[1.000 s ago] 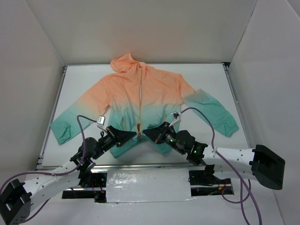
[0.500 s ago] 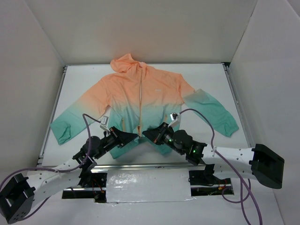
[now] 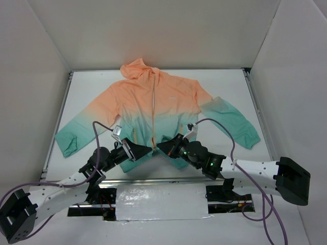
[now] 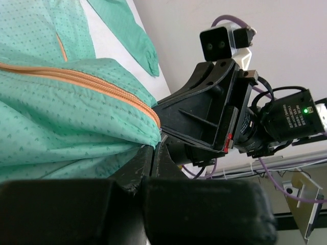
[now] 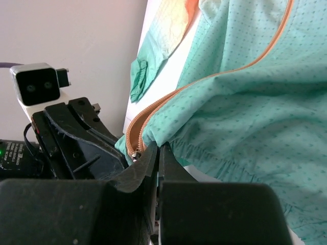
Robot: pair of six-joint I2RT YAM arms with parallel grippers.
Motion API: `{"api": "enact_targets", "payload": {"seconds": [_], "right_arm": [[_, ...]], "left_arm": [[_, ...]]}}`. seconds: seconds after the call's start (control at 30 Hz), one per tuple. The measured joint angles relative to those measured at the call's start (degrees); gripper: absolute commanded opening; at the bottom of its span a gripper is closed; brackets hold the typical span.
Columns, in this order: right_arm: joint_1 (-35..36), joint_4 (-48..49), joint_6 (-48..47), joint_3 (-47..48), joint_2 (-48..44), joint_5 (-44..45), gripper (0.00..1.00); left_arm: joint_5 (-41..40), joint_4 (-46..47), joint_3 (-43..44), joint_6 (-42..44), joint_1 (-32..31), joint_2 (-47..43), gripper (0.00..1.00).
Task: Zip up the jacket
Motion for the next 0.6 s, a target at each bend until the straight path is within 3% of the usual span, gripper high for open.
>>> {"api": "enact_targets", "payload": {"seconds": [0.27, 0.6], "right_arm": [[0.50, -3.65, -1.09, 0.09, 0.00, -0.44, 0.00], [0.59, -6.80, -2.08, 0.09, 3.37, -2.16, 0.00]], "left_arm": [[3.54, -0.57, -0.24, 2.32, 0.02, 2.47, 0.00], [2.05, -5.09, -0.72, 6.97, -0.26, 5.29, 0.00]]}}
